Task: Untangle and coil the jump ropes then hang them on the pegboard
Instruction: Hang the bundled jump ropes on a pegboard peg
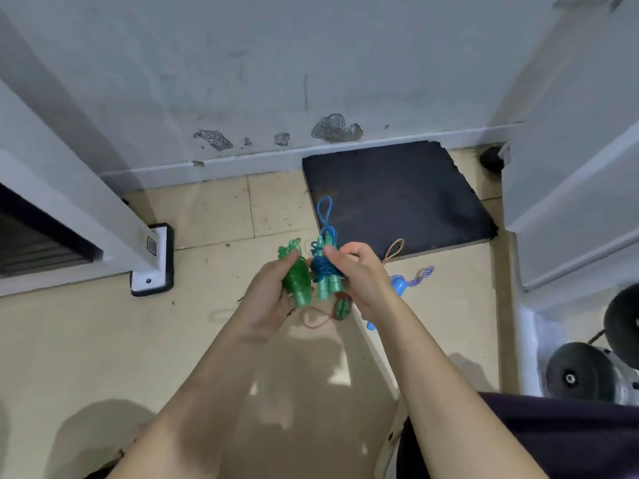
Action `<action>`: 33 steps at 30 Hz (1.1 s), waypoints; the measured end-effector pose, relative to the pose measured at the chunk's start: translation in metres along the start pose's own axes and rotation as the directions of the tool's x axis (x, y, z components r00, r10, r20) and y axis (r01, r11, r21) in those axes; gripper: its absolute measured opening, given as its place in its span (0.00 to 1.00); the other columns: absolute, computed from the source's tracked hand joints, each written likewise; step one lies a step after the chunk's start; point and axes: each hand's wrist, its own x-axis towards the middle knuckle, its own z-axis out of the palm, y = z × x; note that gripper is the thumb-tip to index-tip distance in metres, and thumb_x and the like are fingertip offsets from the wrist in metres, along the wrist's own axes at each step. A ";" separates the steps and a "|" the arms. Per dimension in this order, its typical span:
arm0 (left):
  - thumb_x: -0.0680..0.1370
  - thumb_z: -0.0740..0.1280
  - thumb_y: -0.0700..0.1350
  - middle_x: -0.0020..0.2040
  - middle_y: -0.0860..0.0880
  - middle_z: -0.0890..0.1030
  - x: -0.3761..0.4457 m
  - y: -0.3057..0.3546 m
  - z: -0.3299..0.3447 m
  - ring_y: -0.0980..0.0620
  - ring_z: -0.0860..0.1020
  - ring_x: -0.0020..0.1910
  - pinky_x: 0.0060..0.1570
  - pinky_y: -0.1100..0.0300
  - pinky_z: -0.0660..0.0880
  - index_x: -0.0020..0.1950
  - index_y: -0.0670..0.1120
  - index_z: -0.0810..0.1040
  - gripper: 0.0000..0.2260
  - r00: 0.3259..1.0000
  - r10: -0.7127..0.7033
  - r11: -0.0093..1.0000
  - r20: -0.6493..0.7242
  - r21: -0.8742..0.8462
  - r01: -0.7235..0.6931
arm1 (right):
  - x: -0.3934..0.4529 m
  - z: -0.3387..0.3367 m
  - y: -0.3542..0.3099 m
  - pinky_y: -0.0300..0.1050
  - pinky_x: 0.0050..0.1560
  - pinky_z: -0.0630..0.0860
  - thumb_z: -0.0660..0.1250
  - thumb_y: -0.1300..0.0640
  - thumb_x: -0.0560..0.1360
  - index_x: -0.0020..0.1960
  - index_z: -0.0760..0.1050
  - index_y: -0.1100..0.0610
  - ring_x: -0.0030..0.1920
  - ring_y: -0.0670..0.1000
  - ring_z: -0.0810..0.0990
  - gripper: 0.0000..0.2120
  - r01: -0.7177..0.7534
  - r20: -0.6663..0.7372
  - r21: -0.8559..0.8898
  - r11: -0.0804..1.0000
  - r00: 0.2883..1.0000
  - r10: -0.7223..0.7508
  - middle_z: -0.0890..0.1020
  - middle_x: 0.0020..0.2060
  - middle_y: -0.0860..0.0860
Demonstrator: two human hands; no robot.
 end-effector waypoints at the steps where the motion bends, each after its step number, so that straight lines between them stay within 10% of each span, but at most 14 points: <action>1: 0.80 0.66 0.50 0.60 0.38 0.81 -0.012 0.002 0.004 0.42 0.80 0.60 0.60 0.46 0.77 0.62 0.39 0.79 0.17 0.999 0.033 0.997 0.028 0.073 -0.035 | -0.012 0.006 -0.003 0.52 0.45 0.73 0.77 0.34 0.59 0.48 0.75 0.53 0.42 0.52 0.79 0.29 0.041 0.012 -0.016 0.999 0.999 -0.041 0.79 0.38 0.50; 7: 0.73 0.75 0.50 0.46 0.46 0.86 -0.047 0.009 0.016 0.51 0.83 0.42 0.44 0.55 0.80 0.51 0.50 0.82 0.09 0.985 0.129 0.953 -0.111 0.288 -0.093 | -0.048 0.018 -0.010 0.54 0.58 0.79 0.68 0.44 0.74 0.49 0.84 0.51 0.53 0.55 0.84 0.13 0.098 0.078 -0.061 0.993 0.993 -0.093 0.86 0.48 0.52; 11: 0.72 0.75 0.54 0.41 0.48 0.85 -0.027 -0.006 0.007 0.52 0.81 0.37 0.40 0.59 0.77 0.48 0.46 0.83 0.13 0.986 0.097 0.940 -0.136 0.338 -0.046 | -0.035 0.008 0.011 0.45 0.46 0.80 0.67 0.56 0.78 0.52 0.83 0.60 0.47 0.54 0.85 0.09 -0.006 0.098 -0.015 1.000 0.995 0.008 0.86 0.48 0.58; 22: 0.71 0.77 0.45 0.50 0.41 0.85 0.147 -0.124 -0.060 0.42 0.84 0.51 0.52 0.49 0.80 0.53 0.41 0.81 0.14 0.971 -0.212 0.917 -0.108 0.323 0.236 | 0.105 -0.047 0.168 0.44 0.43 0.76 0.70 0.42 0.74 0.39 0.78 0.55 0.39 0.52 0.80 0.16 -0.434 -0.305 -0.300 0.849 0.887 0.346 0.81 0.35 0.51; 33: 0.71 0.75 0.42 0.45 0.44 0.83 0.171 -0.107 -0.077 0.49 0.82 0.40 0.35 0.57 0.78 0.57 0.39 0.76 0.17 0.935 -0.347 0.926 -0.073 0.134 0.354 | 0.123 -0.003 0.158 0.60 0.59 0.78 0.73 0.47 0.71 0.53 0.76 0.54 0.52 0.53 0.84 0.16 -0.421 -0.244 0.088 0.903 0.870 0.429 0.85 0.50 0.55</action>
